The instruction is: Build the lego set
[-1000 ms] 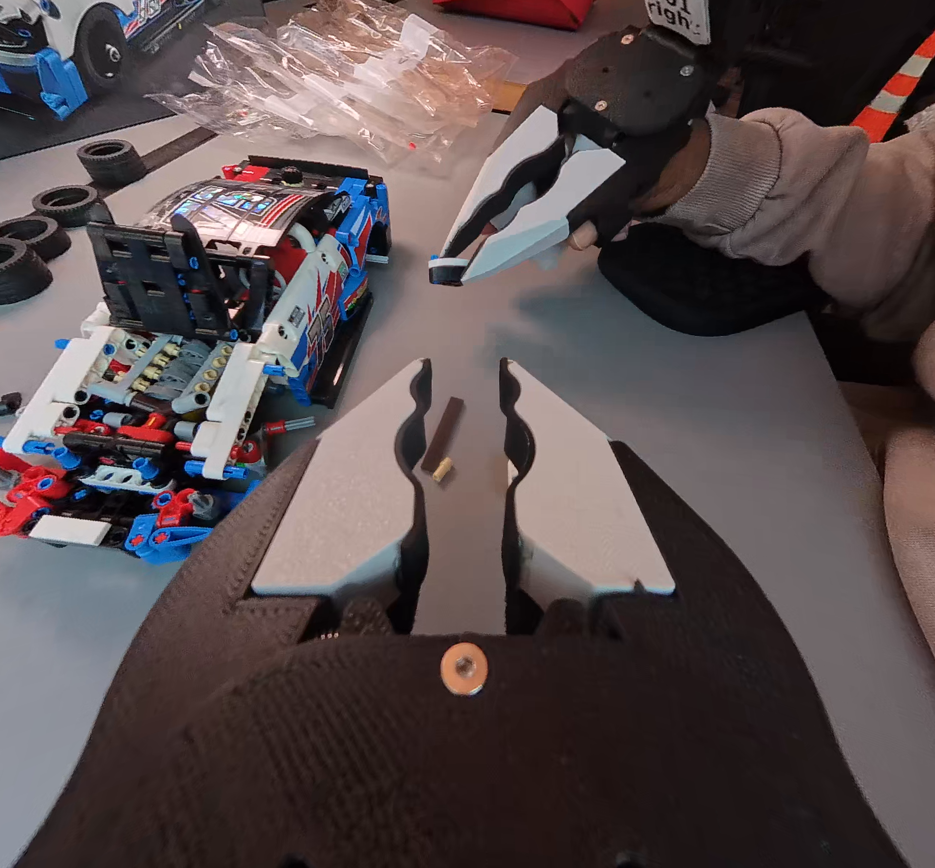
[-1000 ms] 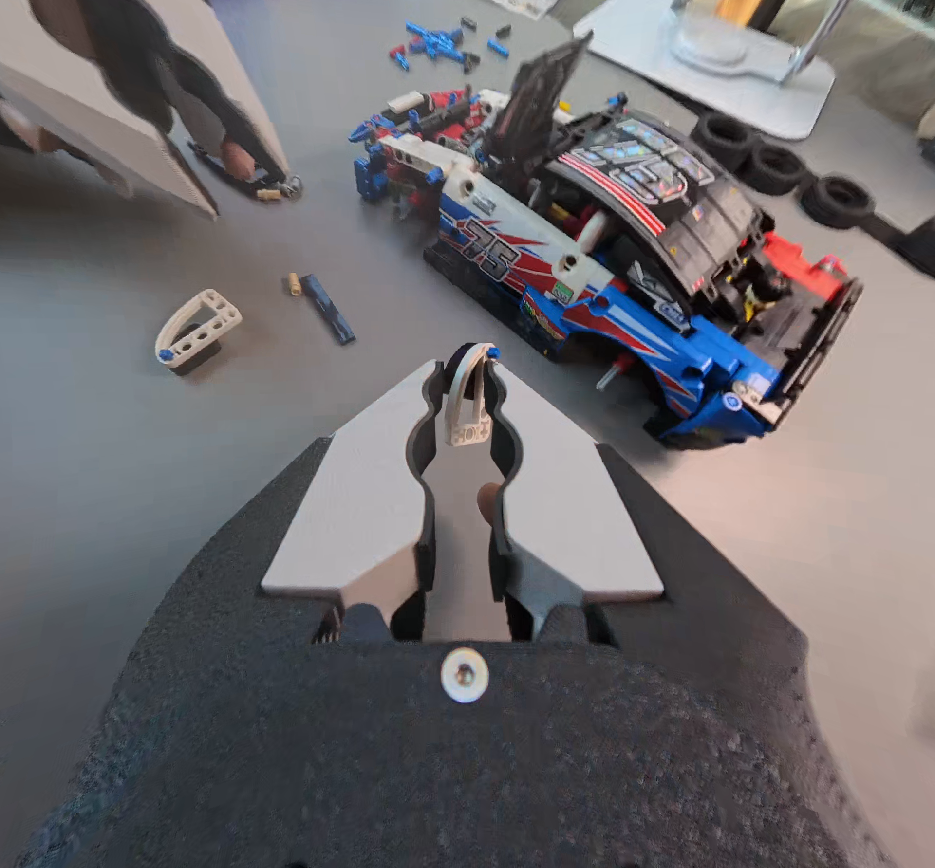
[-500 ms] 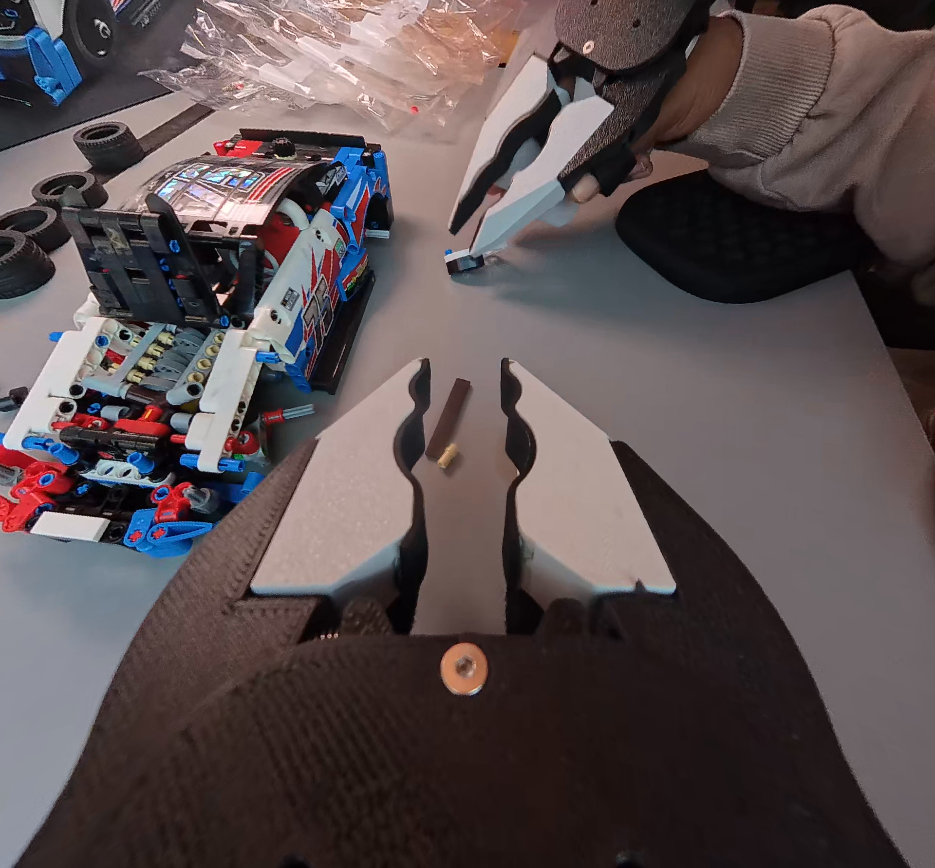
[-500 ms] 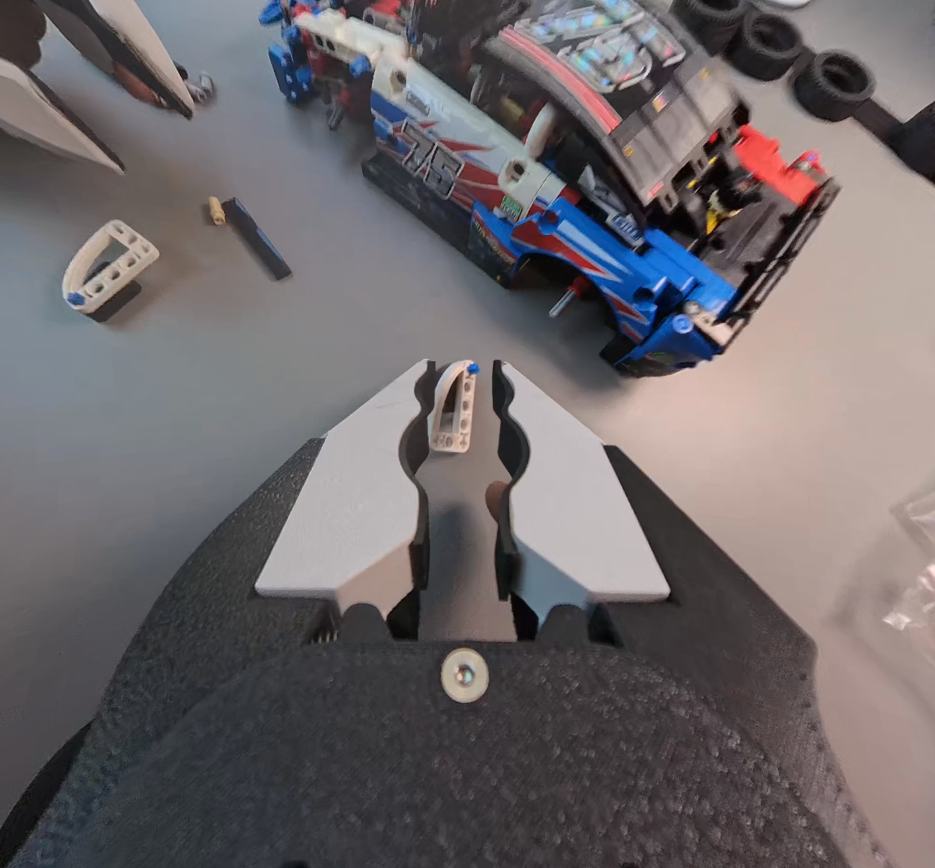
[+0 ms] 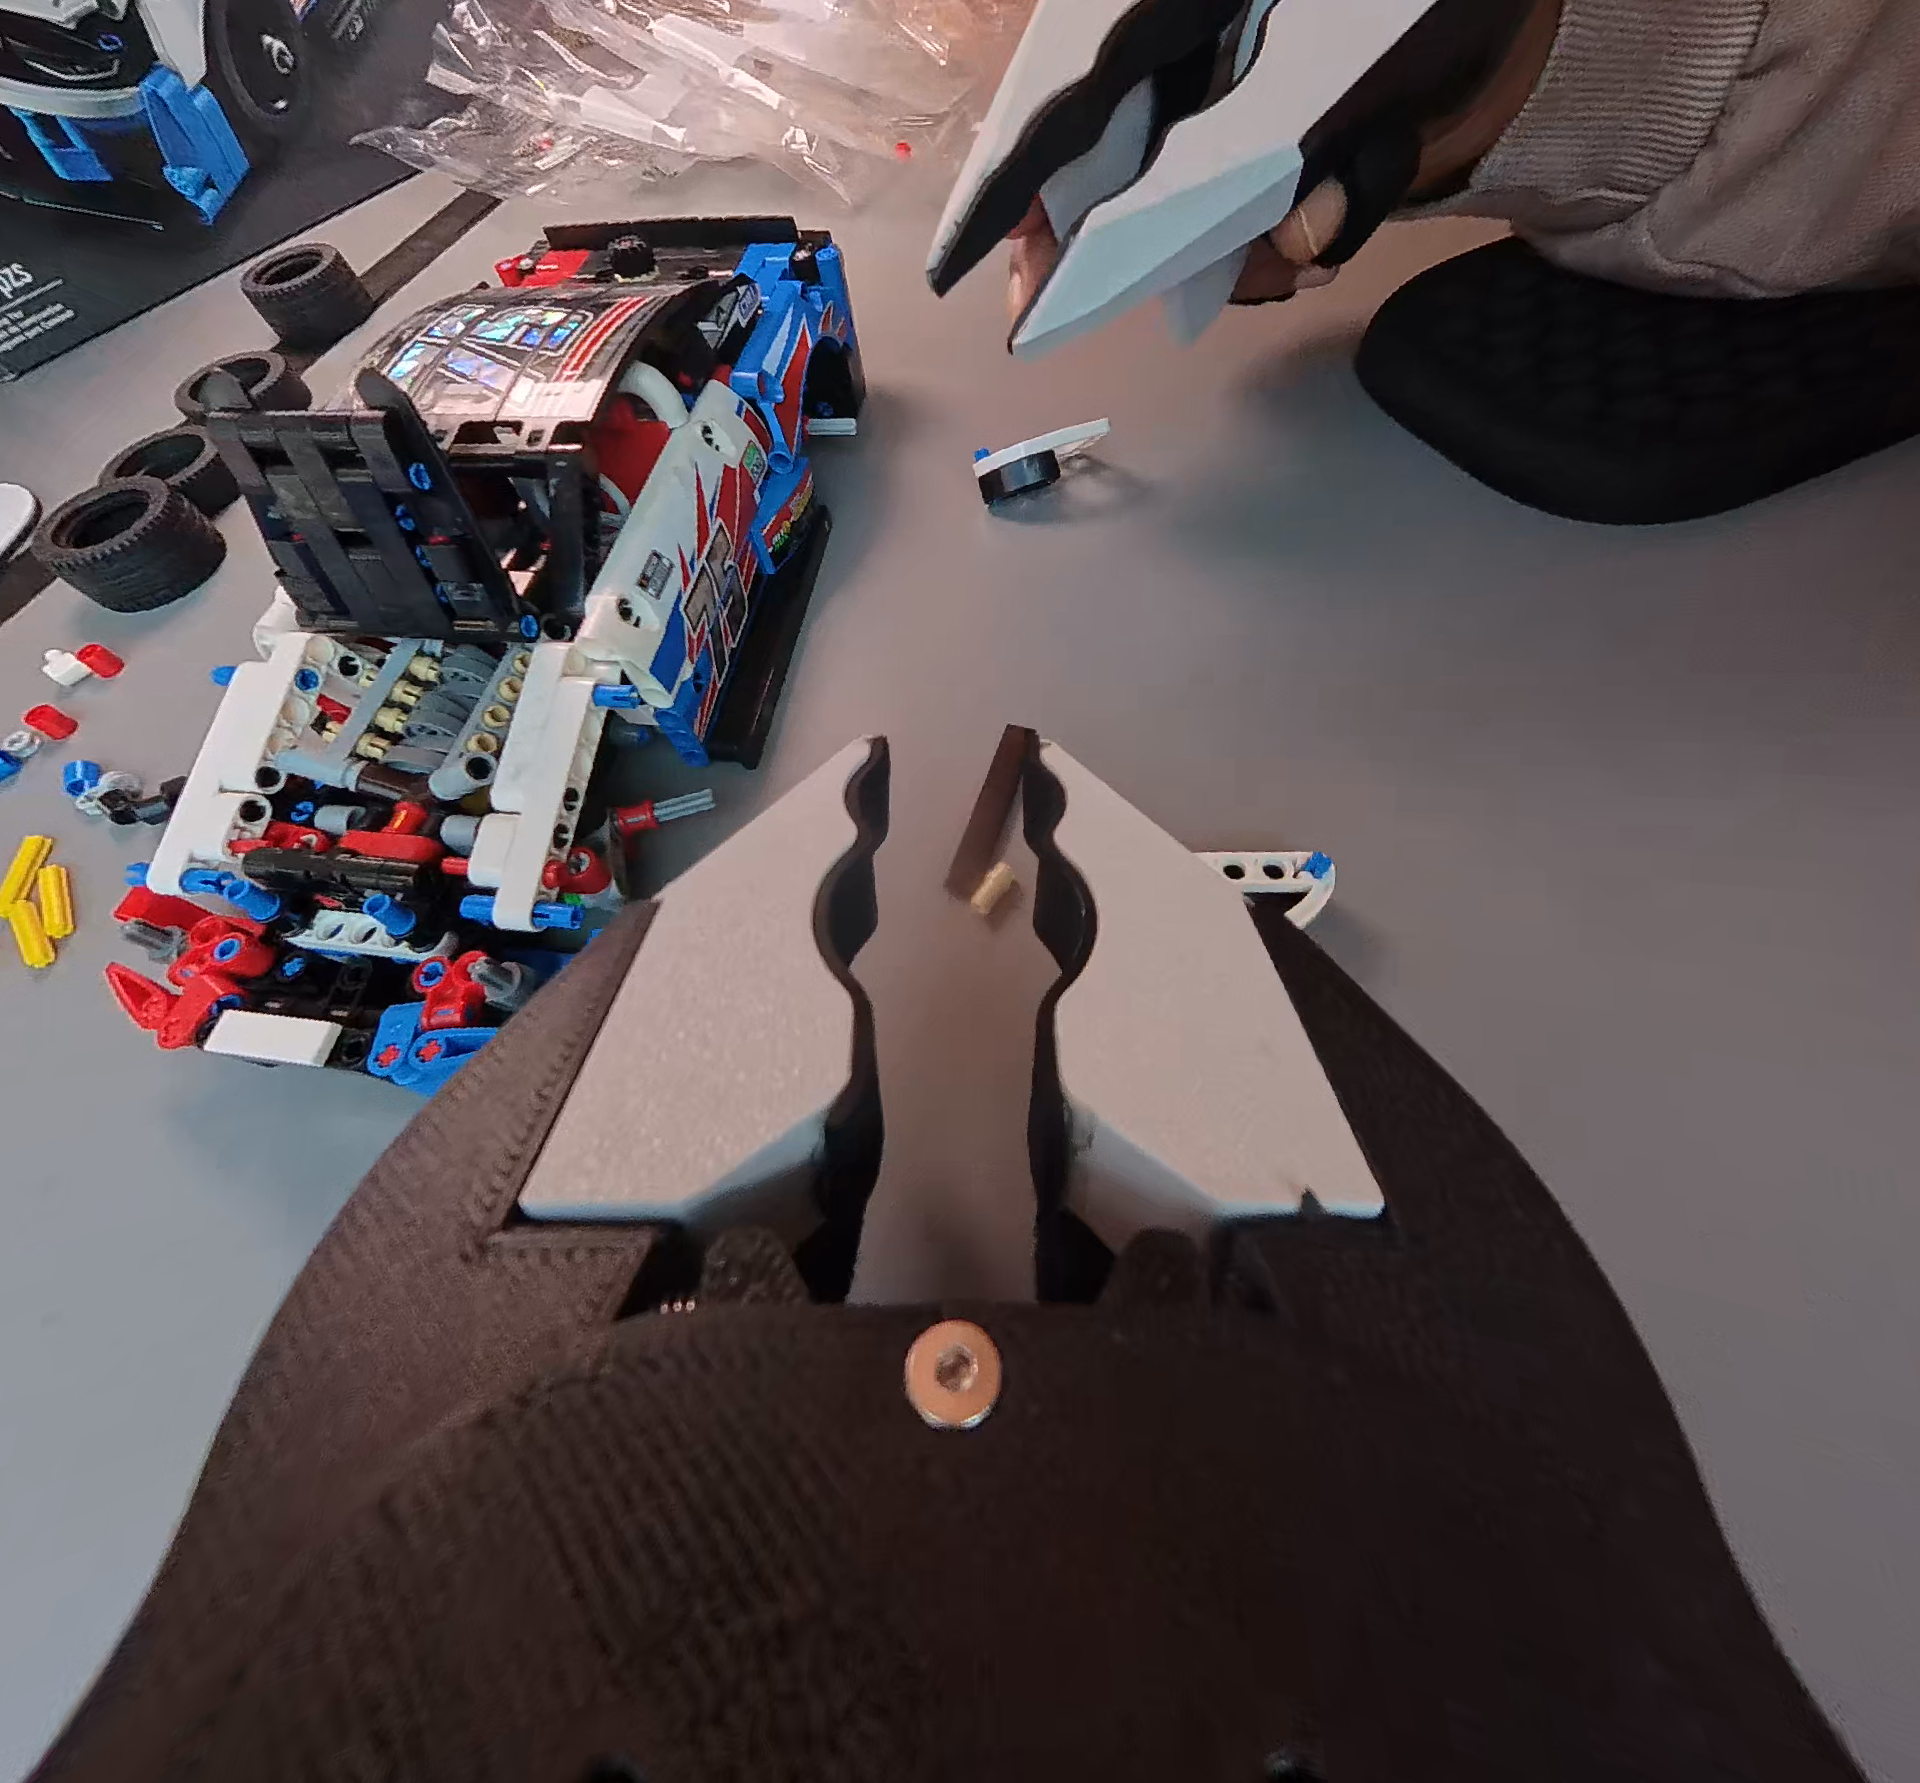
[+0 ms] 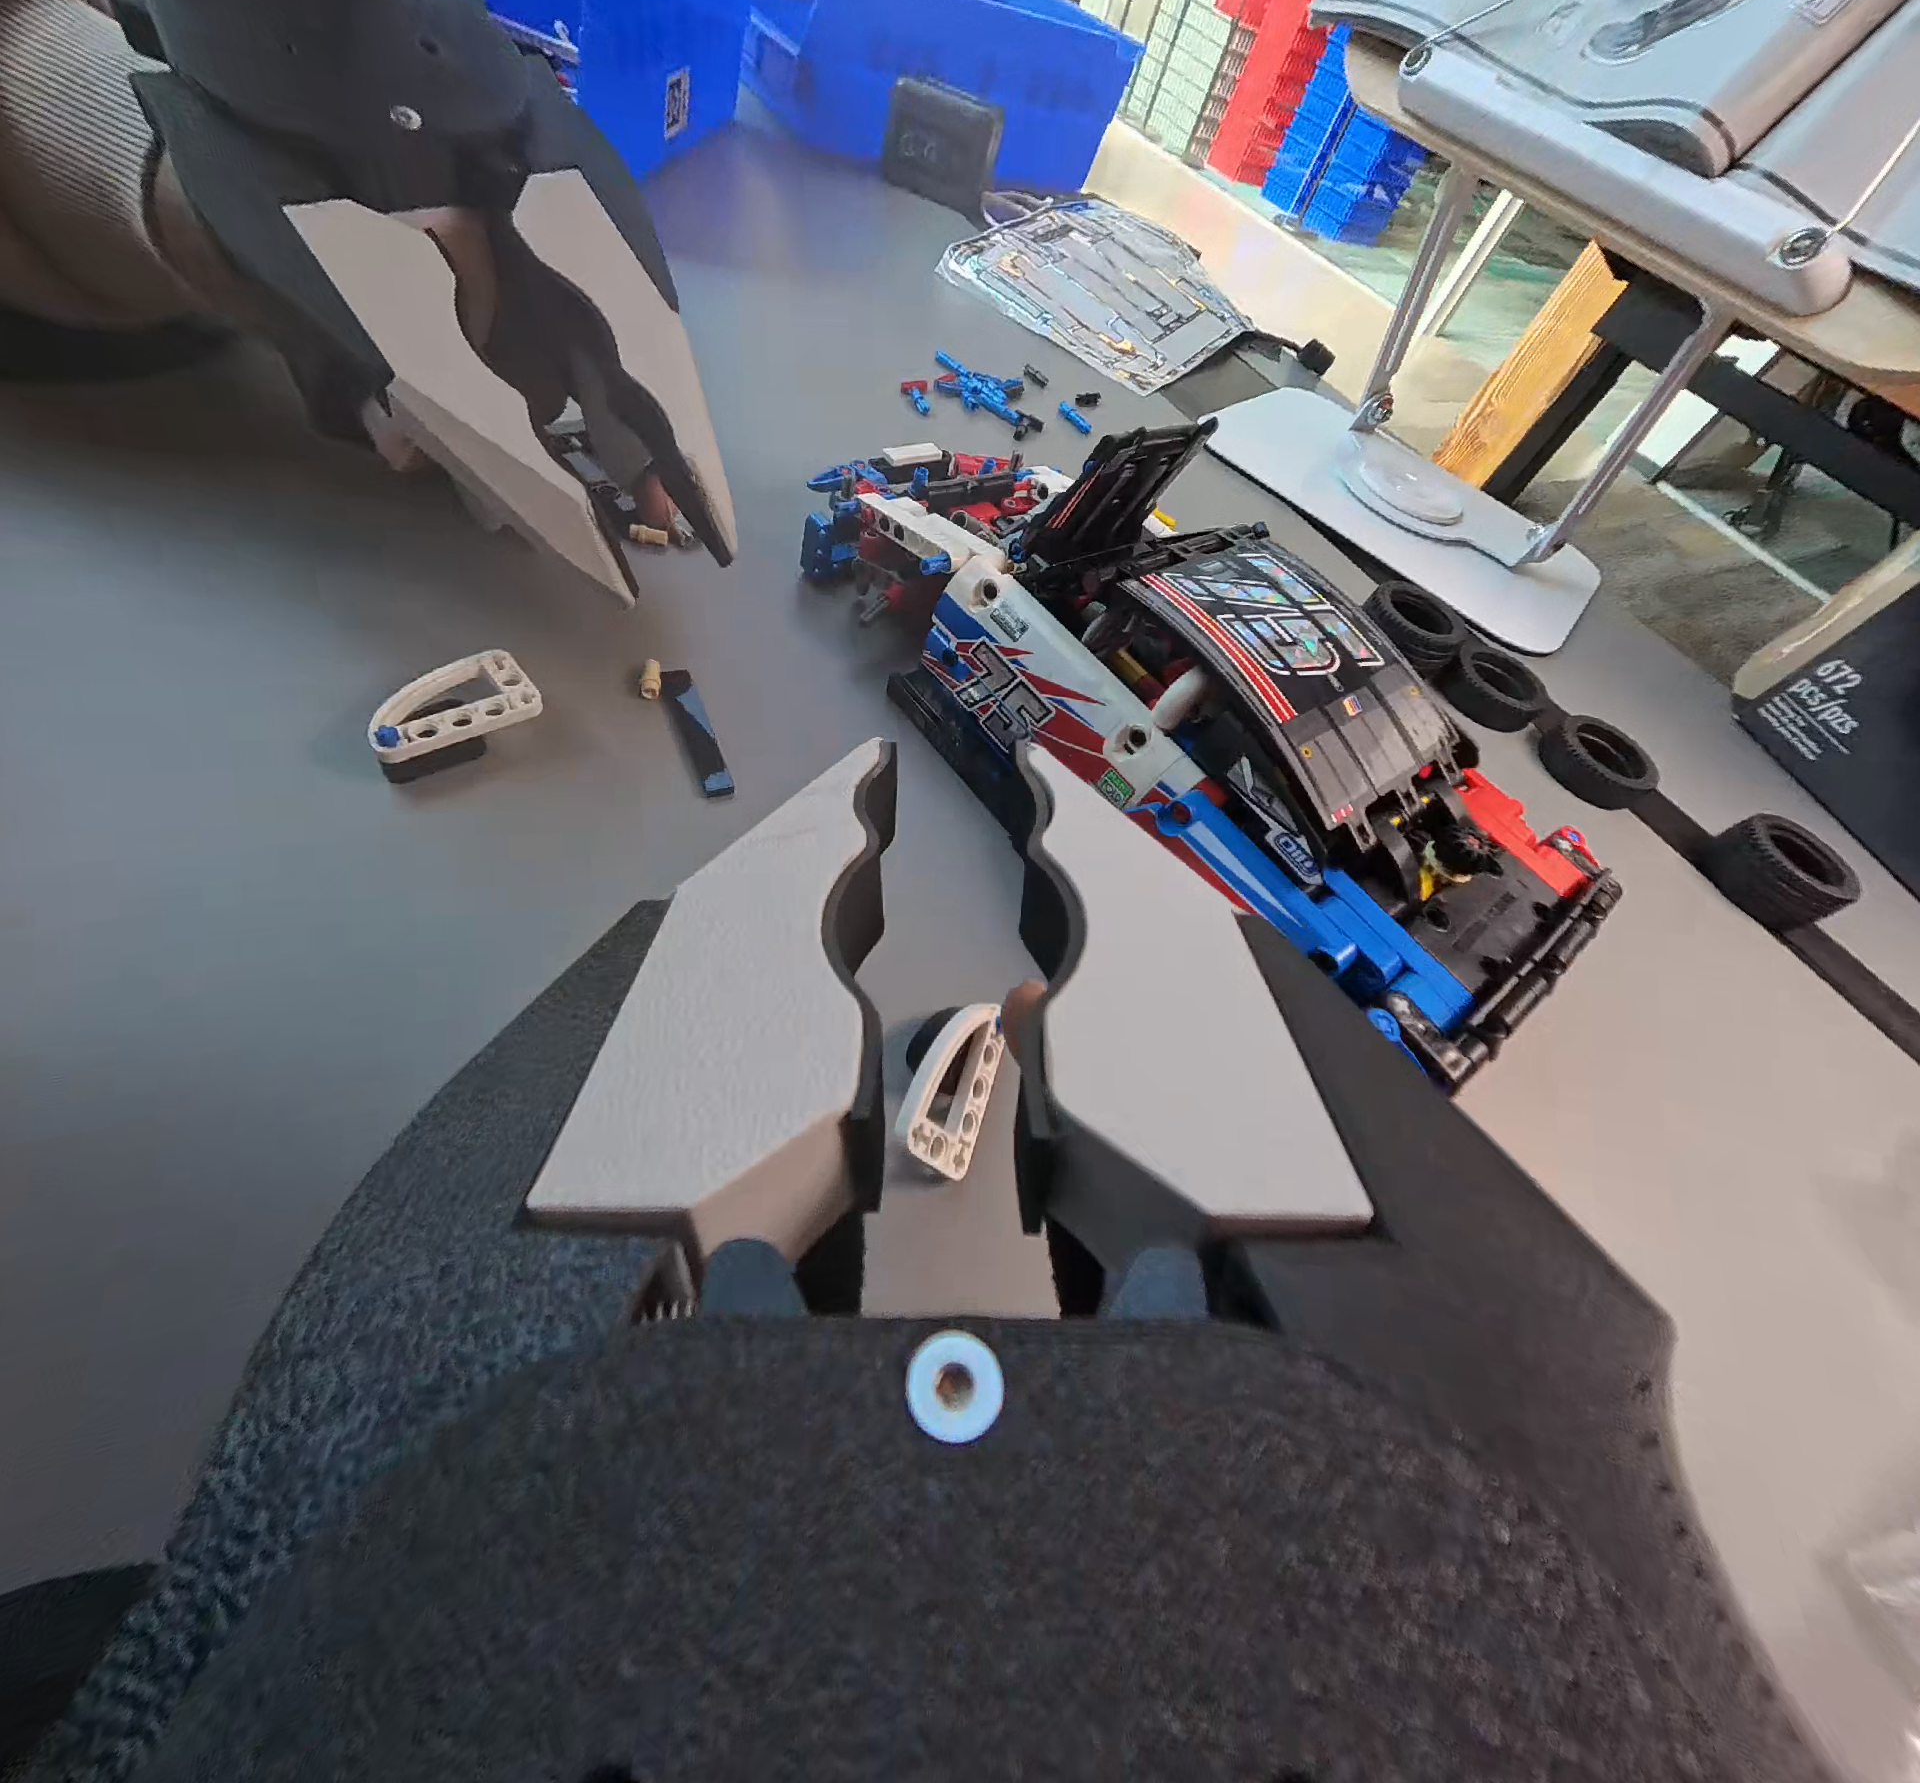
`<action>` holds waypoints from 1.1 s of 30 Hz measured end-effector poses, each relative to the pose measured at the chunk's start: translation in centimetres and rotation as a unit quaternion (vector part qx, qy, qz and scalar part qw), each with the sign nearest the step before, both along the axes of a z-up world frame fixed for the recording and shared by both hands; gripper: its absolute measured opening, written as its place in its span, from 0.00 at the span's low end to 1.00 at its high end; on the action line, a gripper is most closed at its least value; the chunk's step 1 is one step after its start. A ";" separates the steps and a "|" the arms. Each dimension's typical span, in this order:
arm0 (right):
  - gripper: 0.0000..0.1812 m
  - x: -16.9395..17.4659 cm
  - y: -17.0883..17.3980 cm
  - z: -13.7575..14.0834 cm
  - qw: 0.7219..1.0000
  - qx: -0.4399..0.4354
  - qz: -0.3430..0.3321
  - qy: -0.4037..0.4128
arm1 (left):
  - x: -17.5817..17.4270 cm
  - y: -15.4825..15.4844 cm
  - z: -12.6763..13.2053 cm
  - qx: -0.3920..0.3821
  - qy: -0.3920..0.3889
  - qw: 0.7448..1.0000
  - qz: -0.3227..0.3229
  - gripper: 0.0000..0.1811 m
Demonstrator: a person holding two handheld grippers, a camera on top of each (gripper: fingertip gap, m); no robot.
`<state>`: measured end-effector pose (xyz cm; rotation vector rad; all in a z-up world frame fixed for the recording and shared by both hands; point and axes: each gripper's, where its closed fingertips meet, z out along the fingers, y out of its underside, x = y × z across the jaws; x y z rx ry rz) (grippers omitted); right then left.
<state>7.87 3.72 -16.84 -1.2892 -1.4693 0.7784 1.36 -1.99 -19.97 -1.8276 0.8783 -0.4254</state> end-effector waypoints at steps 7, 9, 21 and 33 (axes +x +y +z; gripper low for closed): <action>0.00 0.8 1.3 0.2 1.000 -0.003 -0.027 -0.006 | -0.5 0.3 0.3 0.017 0.014 1.000 0.006 0.10; 0.02 0.9 2.0 0.3 0.999 -0.007 -0.046 0.001 | -0.7 0.3 0.4 0.022 0.020 1.000 0.010 0.09; 0.08 2.0 3.5 -0.9 0.996 -0.018 -0.077 -0.037 | -1.1 0.6 -0.2 0.019 0.032 0.999 0.018 0.10; 0.04 4.3 1.5 -6.5 0.975 -0.013 -0.025 -0.219 | -1.1 0.5 -1.0 0.000 0.040 0.999 0.012 0.09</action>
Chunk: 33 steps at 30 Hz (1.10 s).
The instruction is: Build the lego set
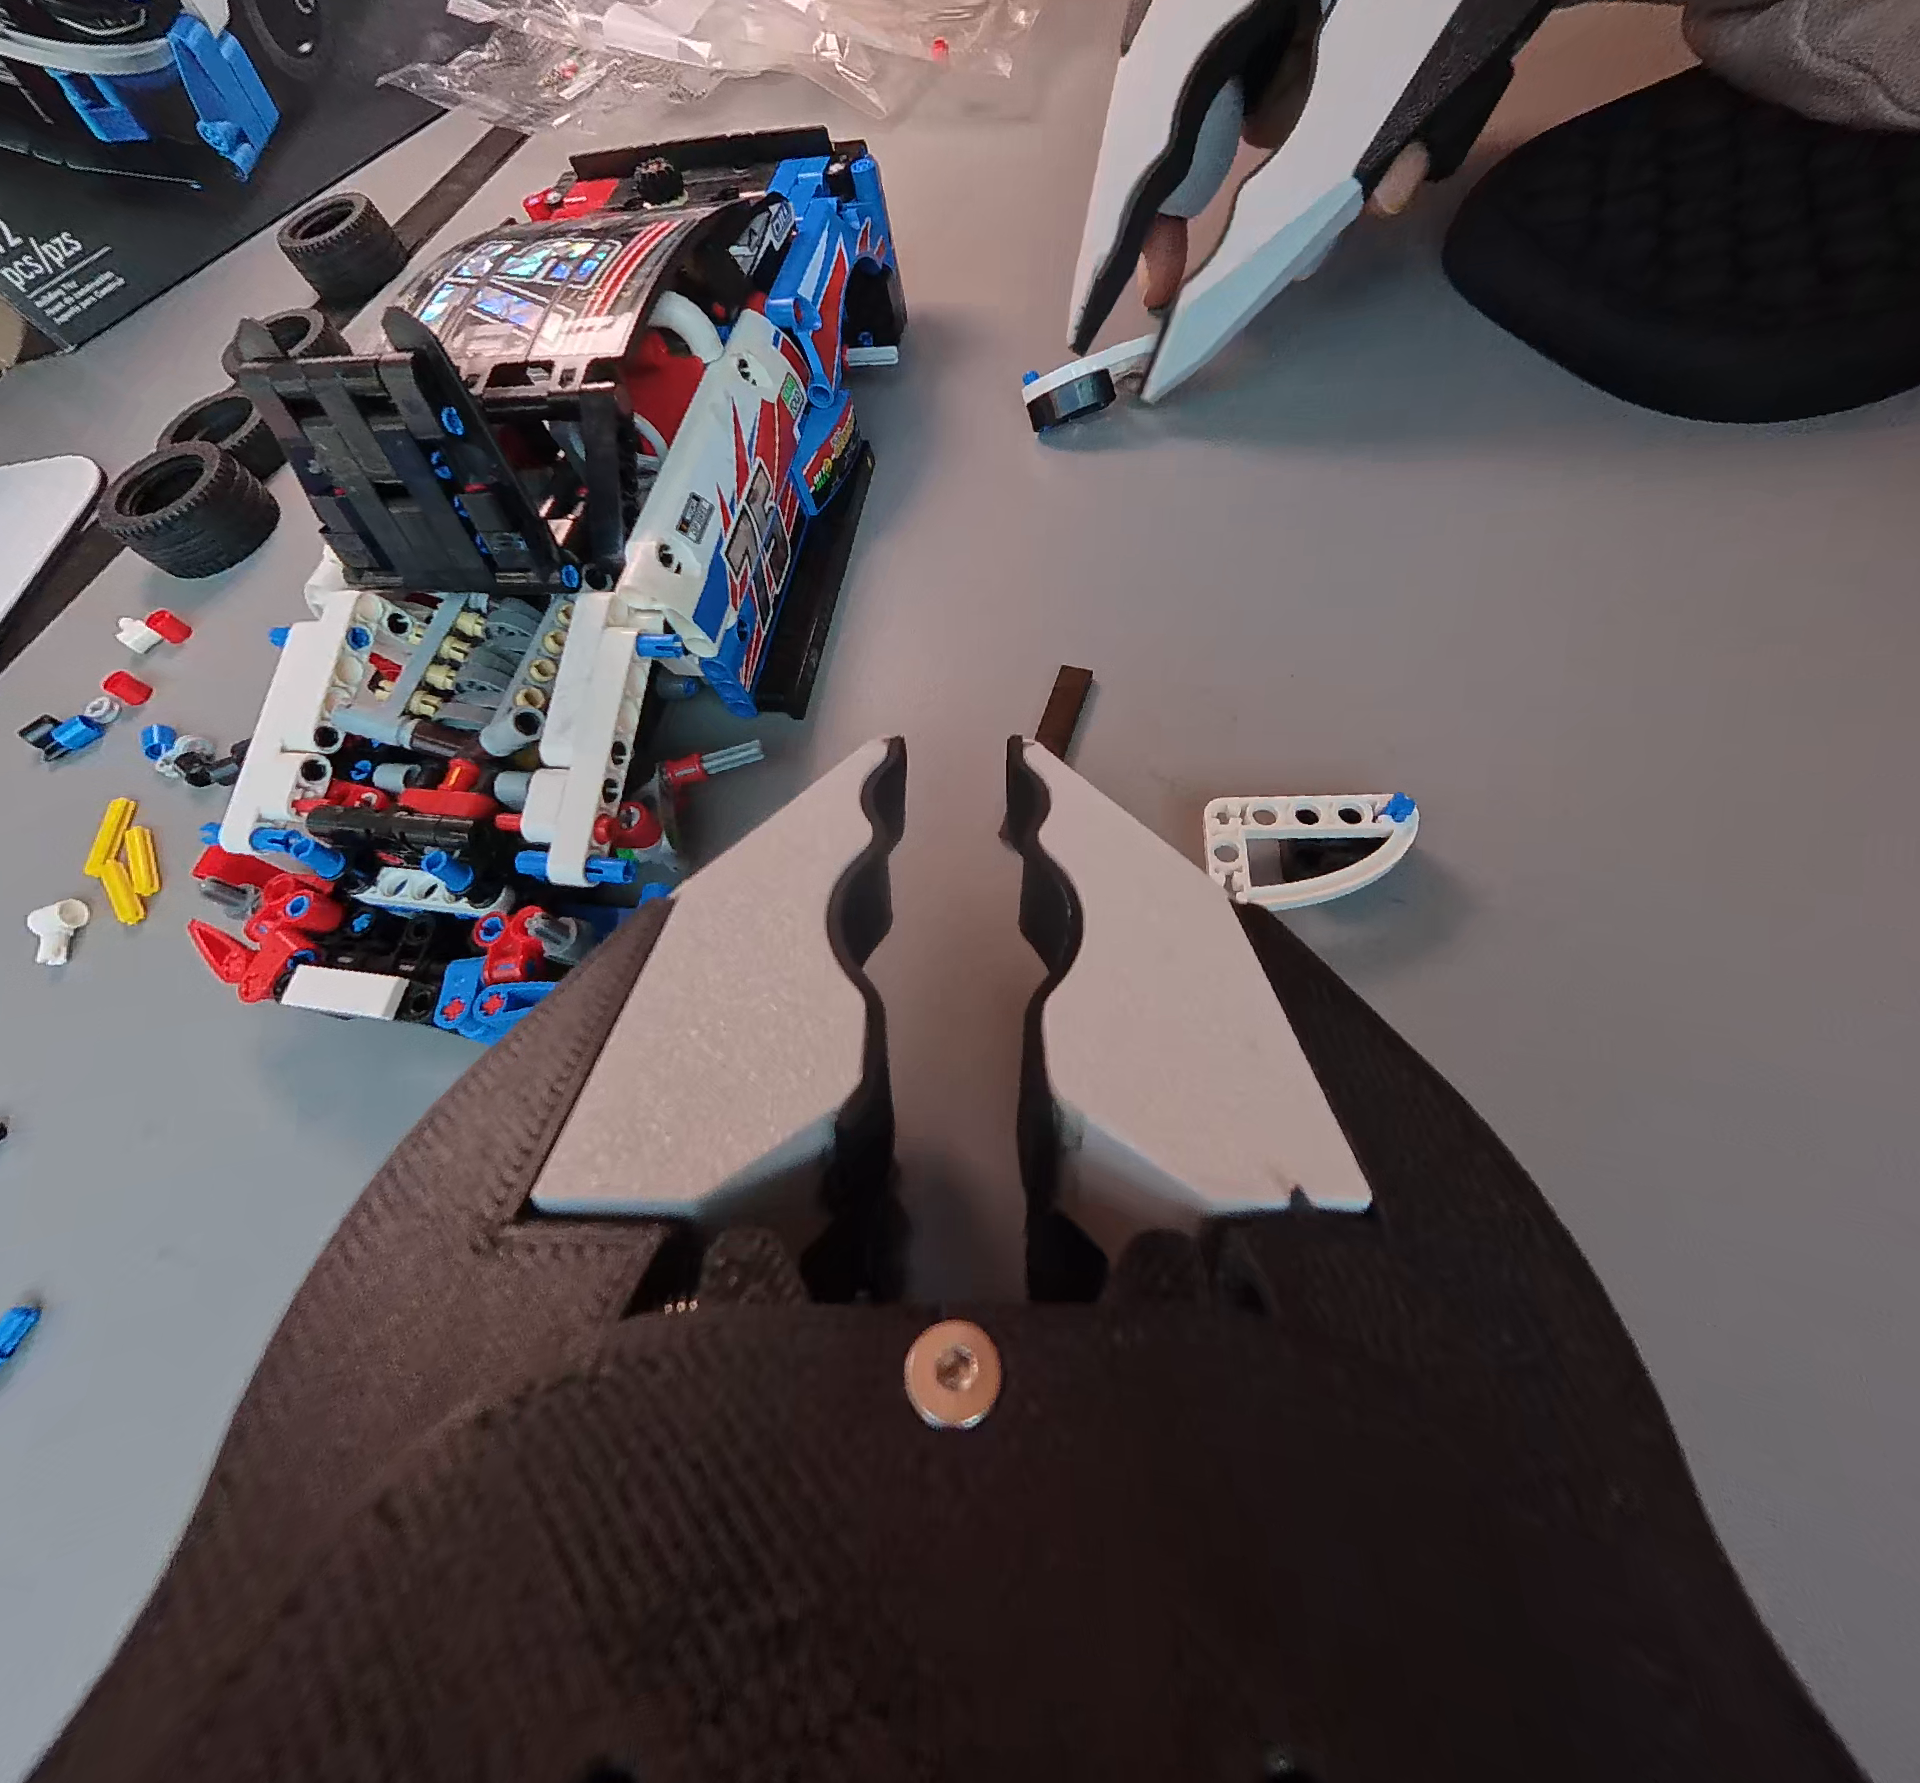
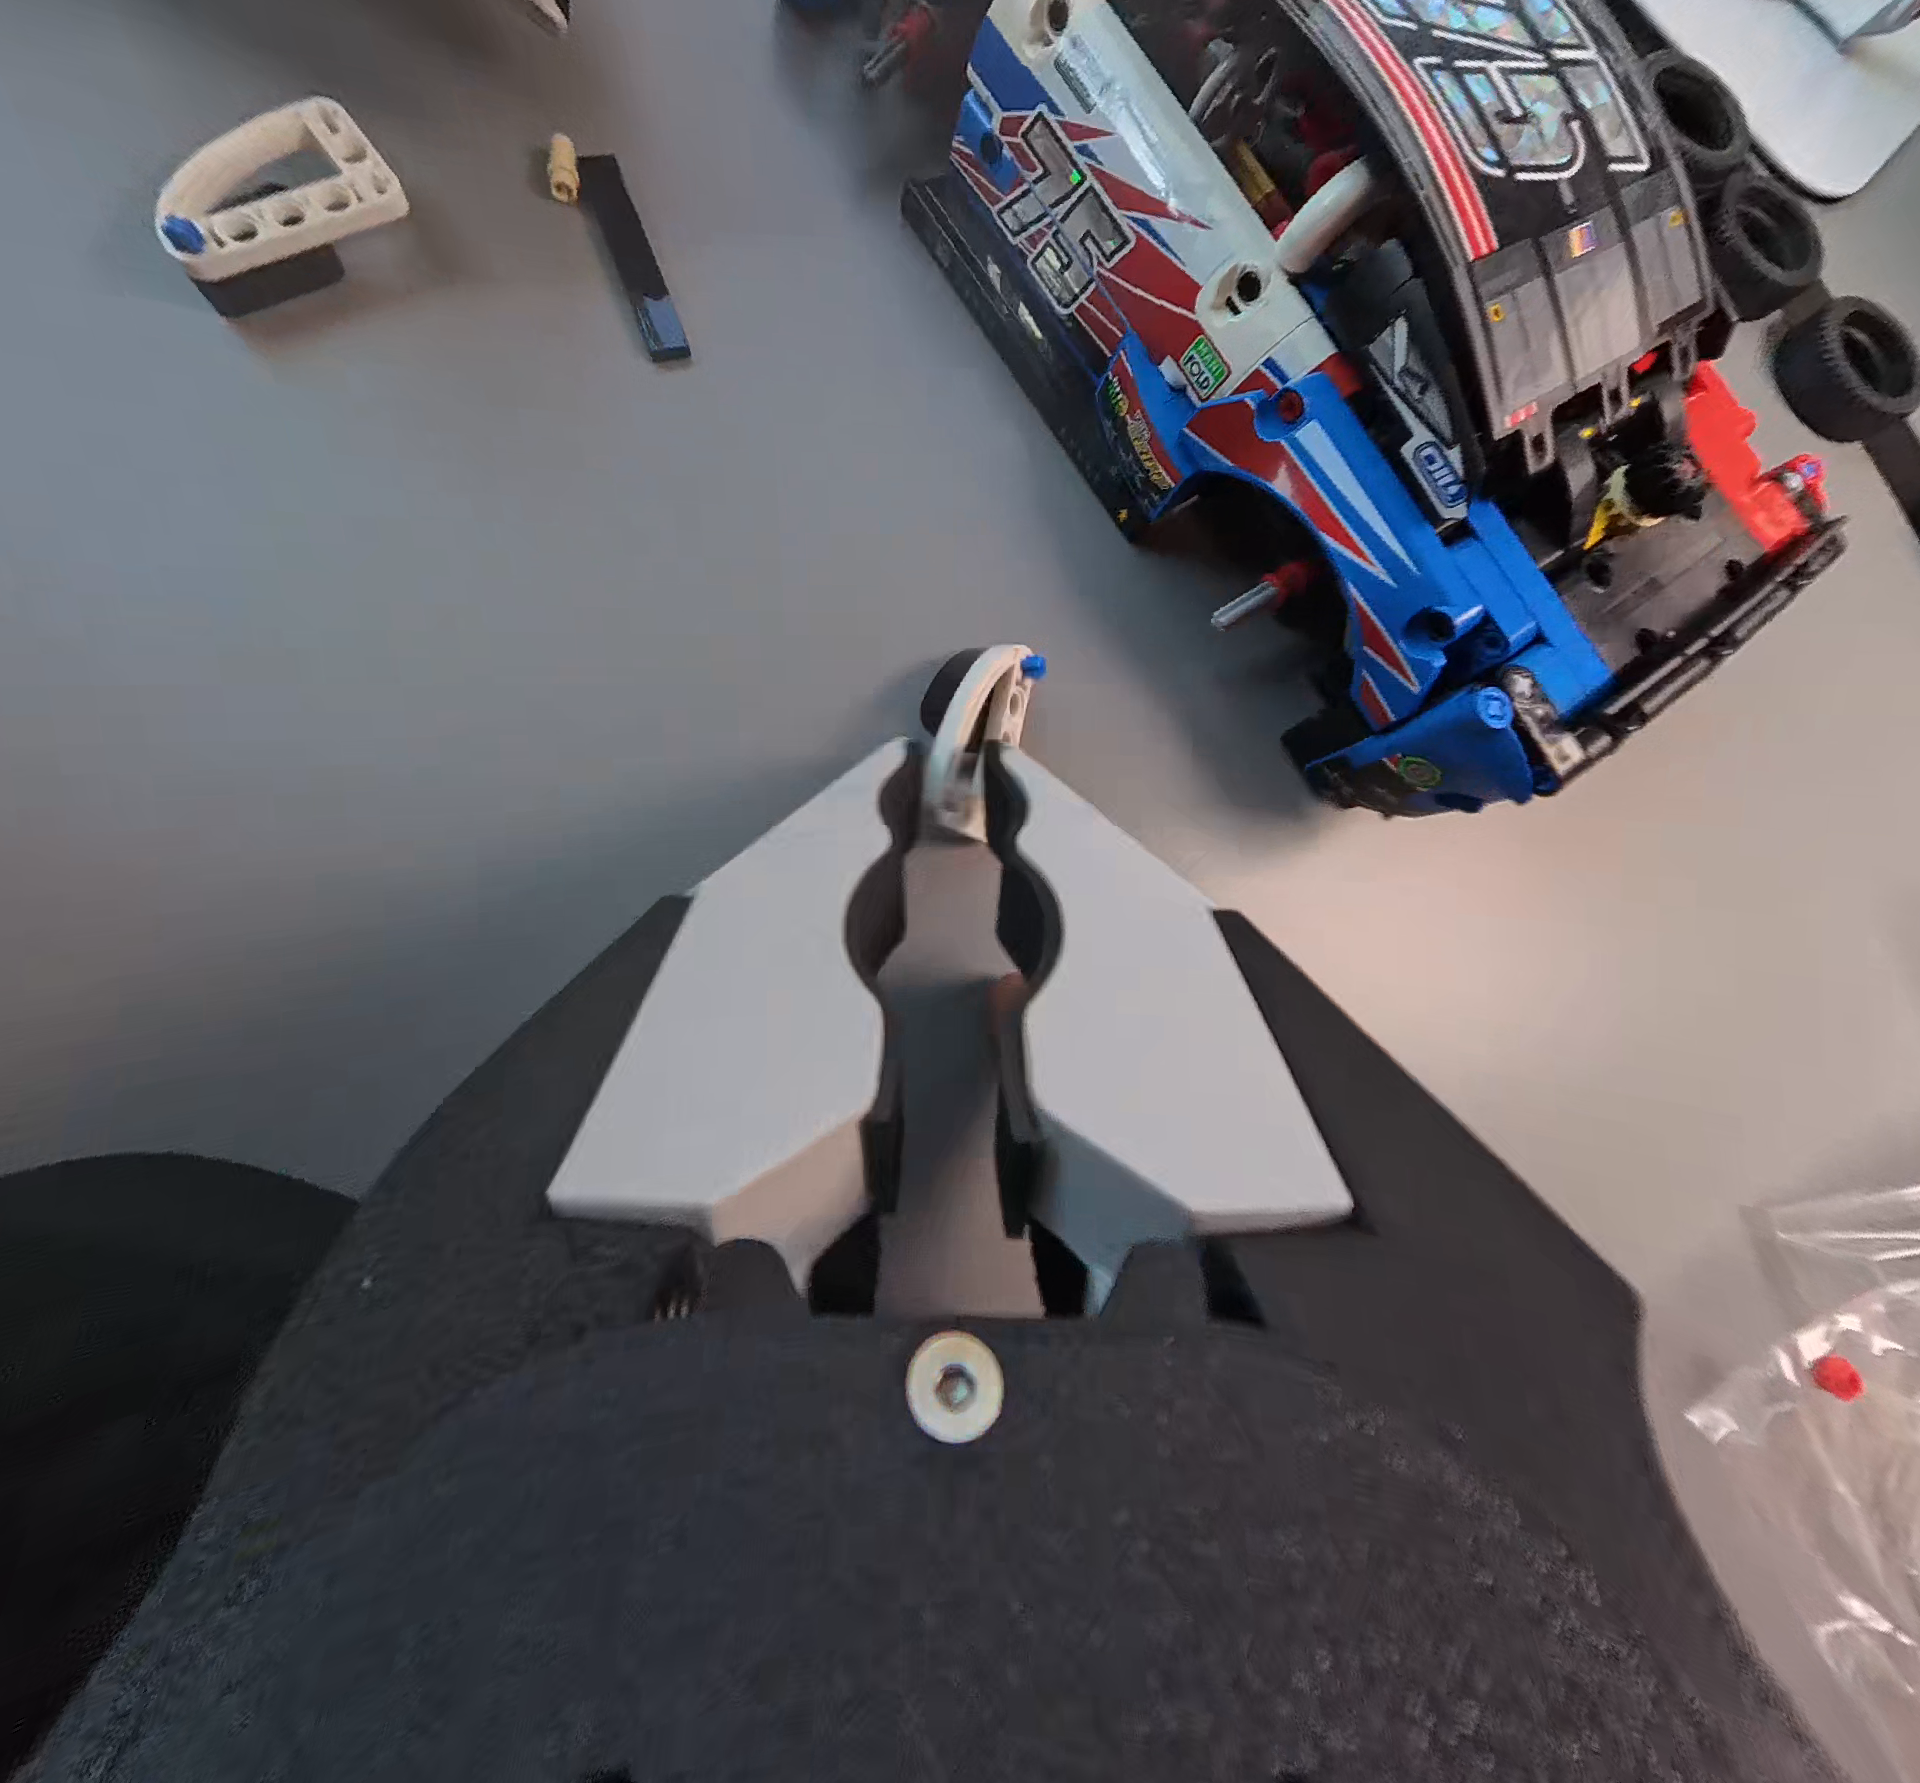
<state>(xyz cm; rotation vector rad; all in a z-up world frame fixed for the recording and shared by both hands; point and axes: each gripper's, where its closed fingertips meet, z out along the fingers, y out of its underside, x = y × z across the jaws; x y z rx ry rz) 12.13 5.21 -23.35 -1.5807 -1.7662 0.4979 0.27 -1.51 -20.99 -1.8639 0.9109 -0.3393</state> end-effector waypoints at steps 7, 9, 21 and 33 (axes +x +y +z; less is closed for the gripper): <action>0.01 -2.4 -4.5 4.1 0.962 -0.245 0.032 0.119 | 1.2 -0.9 1.1 0.012 -0.033 0.998 -0.042 0.12; 0.01 -3.4 -6.0 4.6 0.922 -0.362 0.025 0.132 | 2.1 -1.6 1.5 0.018 -0.043 0.996 -0.074 0.14; 0.01 -6.2 -12.1 4.6 0.826 -0.550 0.087 0.092 | 6.1 -5.1 2.1 0.108 0.024 0.977 -0.184 0.10; 0.12 -6.9 -9.7 5.4 0.923 -0.328 0.103 0.174 | 2.9 -3.1 3.9 -0.046 -0.154 0.980 -0.122 0.09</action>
